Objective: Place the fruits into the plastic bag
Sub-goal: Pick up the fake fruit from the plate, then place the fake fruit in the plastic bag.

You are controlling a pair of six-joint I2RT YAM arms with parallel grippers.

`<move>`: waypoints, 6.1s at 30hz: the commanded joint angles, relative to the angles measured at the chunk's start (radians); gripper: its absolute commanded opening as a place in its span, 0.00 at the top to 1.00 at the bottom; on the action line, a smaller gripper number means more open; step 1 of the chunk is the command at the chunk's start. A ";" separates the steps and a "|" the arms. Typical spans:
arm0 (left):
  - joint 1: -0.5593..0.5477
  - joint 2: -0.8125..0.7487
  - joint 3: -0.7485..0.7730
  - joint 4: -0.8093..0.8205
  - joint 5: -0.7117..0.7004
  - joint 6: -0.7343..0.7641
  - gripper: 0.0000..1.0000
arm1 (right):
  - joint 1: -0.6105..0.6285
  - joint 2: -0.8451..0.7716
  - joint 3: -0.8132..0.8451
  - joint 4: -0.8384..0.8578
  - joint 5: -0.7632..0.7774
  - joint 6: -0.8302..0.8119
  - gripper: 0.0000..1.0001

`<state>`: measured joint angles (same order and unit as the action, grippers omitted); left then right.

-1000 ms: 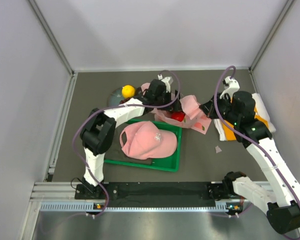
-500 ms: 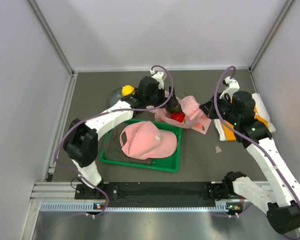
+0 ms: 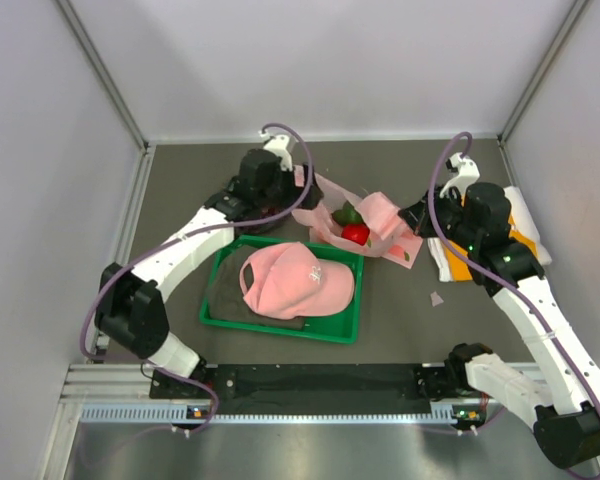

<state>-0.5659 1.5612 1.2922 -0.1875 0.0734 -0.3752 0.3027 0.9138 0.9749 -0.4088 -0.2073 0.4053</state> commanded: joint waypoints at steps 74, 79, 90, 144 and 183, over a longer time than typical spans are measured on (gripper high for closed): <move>0.281 0.364 0.108 -0.225 -0.190 0.248 0.16 | -0.007 0.019 -0.001 0.048 0.008 0.001 1.00; 0.281 0.355 0.101 -0.234 -0.198 0.252 0.28 | -0.007 0.019 -0.001 0.048 0.006 0.001 1.00; 0.282 0.301 0.082 -0.253 -0.213 0.259 0.40 | -0.007 0.022 -0.001 0.054 0.002 0.004 1.00; 0.281 -0.159 0.053 -0.254 -0.123 0.237 1.00 | -0.005 -0.009 -0.007 0.042 -0.001 0.017 1.00; -0.084 0.298 0.513 -0.440 0.042 0.277 1.00 | -0.007 -0.010 0.008 0.042 -0.010 0.018 1.00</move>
<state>-0.6243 1.7962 1.6981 -0.5934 0.1432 -0.1246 0.3027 0.9287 0.9684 -0.4053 -0.2111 0.4210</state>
